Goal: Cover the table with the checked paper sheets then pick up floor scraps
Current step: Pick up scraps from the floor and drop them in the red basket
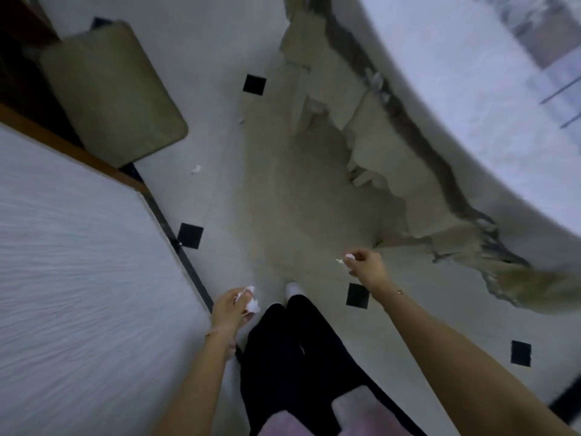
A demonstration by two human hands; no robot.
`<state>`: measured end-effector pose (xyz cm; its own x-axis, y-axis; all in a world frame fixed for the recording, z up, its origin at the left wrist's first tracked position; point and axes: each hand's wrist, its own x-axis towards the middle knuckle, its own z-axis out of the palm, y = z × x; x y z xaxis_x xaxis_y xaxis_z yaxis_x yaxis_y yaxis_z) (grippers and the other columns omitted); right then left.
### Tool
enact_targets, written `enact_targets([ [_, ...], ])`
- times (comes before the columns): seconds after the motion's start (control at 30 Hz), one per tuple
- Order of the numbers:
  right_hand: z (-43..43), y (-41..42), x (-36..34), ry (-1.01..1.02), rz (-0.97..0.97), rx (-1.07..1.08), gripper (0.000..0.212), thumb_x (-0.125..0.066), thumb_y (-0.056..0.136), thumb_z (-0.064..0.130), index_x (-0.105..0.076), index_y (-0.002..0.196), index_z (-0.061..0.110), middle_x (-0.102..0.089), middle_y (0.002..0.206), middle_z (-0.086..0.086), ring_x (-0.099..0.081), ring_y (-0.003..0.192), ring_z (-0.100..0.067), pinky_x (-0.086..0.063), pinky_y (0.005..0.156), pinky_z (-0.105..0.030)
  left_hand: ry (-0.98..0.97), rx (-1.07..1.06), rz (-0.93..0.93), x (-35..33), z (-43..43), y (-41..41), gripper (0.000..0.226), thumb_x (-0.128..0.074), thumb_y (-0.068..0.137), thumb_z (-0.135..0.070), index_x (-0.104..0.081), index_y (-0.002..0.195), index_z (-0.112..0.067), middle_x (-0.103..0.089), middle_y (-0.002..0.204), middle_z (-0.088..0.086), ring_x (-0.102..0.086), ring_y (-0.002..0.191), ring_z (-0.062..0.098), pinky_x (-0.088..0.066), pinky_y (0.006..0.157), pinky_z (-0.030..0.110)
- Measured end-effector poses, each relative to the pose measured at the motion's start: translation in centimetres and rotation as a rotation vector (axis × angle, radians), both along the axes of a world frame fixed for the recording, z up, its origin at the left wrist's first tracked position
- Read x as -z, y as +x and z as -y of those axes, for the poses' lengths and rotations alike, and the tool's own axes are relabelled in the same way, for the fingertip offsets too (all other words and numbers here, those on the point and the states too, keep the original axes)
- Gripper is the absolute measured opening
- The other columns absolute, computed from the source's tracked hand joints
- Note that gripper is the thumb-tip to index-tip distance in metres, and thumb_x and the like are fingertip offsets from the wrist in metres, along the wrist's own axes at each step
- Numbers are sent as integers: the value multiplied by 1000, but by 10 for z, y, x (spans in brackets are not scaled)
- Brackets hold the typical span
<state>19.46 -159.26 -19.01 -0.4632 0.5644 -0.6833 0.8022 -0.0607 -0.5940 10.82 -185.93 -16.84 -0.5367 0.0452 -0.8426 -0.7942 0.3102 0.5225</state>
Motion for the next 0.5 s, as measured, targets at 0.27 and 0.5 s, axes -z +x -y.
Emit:
enact_targets([
  [0.27,1,114,-101,52,-74,330,13,-59,88,7,-62,76,8,-55,62,-2,-51,63,-16,-45,57,-22,-7,261,-18,-66,12,13,20,-56,92,-20,-61,77,-8,-57,80,11,-53,75,22,-46,67,28],
  [0.5,53,268,-119,-44,-88,895,14,-62,82,8,-64,76,-5,-53,71,-9,-47,56,-10,-41,48,-13,-120,851,-22,-68,-42,34,24,-63,87,-20,-62,69,-4,-61,76,16,-56,71,24,-44,71,31],
])
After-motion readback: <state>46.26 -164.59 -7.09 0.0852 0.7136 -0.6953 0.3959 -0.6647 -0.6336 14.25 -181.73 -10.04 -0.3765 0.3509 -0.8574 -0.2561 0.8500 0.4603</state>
